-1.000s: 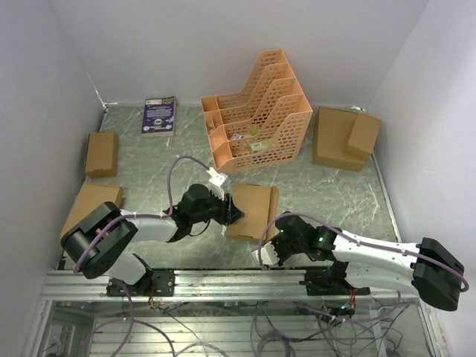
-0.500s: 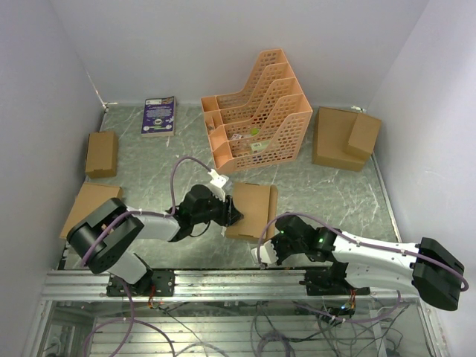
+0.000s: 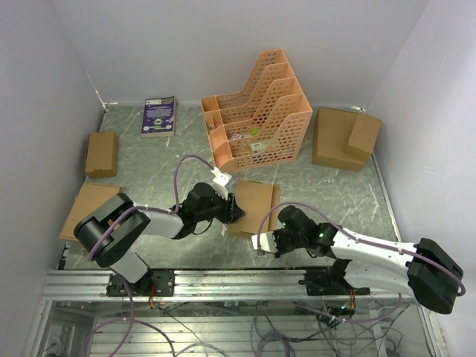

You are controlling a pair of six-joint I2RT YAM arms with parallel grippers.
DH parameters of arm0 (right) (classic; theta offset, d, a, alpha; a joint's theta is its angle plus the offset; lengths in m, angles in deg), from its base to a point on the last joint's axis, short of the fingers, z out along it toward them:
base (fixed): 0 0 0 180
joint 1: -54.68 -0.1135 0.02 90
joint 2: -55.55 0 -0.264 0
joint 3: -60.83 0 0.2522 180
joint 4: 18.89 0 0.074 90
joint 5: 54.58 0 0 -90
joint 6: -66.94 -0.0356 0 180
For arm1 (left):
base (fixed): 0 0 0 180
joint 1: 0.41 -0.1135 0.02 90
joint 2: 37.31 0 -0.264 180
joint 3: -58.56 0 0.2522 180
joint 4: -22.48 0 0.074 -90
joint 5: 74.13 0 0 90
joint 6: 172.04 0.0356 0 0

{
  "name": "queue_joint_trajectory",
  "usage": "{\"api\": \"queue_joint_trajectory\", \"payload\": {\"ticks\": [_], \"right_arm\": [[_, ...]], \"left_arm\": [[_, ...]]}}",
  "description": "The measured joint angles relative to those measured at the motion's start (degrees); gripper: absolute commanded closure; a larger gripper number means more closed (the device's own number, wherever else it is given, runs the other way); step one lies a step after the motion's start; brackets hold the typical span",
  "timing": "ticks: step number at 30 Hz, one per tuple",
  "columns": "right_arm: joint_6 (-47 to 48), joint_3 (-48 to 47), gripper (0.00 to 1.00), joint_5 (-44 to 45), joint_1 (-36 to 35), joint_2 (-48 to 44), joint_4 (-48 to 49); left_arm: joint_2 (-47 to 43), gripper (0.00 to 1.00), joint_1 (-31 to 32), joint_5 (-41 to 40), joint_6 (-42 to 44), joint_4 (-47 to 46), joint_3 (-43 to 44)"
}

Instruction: Fold the paper box

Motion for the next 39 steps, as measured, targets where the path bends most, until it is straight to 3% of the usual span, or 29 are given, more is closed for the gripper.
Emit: {"api": "queue_joint_trajectory", "payload": {"ticks": [21,39], "right_arm": [[-1.2,-5.4,1.0,-12.1,15.4,6.9,-2.5],[-1.6,-6.8,1.0,-15.2,18.0,8.8,-3.3]], "left_arm": [[2.4,0.57,-0.7,-1.0,1.3,-0.7,1.9],[3.5,0.57,-1.0,-0.1,1.6,-1.0,2.6]]}}
